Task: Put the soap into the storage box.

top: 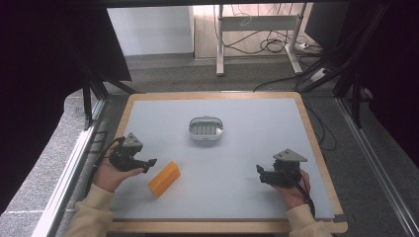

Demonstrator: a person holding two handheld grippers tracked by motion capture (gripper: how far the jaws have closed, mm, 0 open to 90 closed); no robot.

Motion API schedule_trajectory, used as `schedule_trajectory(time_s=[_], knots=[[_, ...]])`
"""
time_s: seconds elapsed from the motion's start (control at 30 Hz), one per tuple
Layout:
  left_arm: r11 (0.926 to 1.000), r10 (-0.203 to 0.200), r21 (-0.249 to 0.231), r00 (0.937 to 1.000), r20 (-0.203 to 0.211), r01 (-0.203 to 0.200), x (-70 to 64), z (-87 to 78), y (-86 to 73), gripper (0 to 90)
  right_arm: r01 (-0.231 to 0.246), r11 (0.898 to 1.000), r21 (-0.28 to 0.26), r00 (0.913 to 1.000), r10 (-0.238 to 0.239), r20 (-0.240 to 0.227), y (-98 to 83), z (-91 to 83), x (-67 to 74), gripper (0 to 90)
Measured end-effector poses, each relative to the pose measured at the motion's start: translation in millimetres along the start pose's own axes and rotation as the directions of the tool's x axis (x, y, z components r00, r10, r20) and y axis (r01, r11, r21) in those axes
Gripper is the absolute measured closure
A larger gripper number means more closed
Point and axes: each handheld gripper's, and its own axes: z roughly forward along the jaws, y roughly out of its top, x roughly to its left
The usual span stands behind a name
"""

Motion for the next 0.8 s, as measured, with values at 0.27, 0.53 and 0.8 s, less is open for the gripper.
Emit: schedule_trajectory(time_s=[0.27, 0.53, 0.8], knots=[[0.9997, 0.009, 0.023, 0.9999, -0.006, -0.009, 0.1, -0.3, -2.1, 23.5, 0.040, 0.999, 0.002, 0.9991, -0.040, 0.017, -4.9, -6.0, 0.6, 12.7], [0.9998, 0.022, 0.002, 0.9997, 0.004, -0.022, -3.7, -12.4, -2.7, 22.5, 0.052, 0.999, -0.011, 0.9969, -0.051, 0.060, -6.7, -4.4, -2.0, 14.1], [0.9998, 0.020, 0.009, 0.9998, 0.007, -0.020, -3.2, -14.9, -1.4, 22.4, 0.052, 0.998, -0.016, 0.9968, -0.051, 0.062, -7.8, -4.3, -6.3, 15.2]])
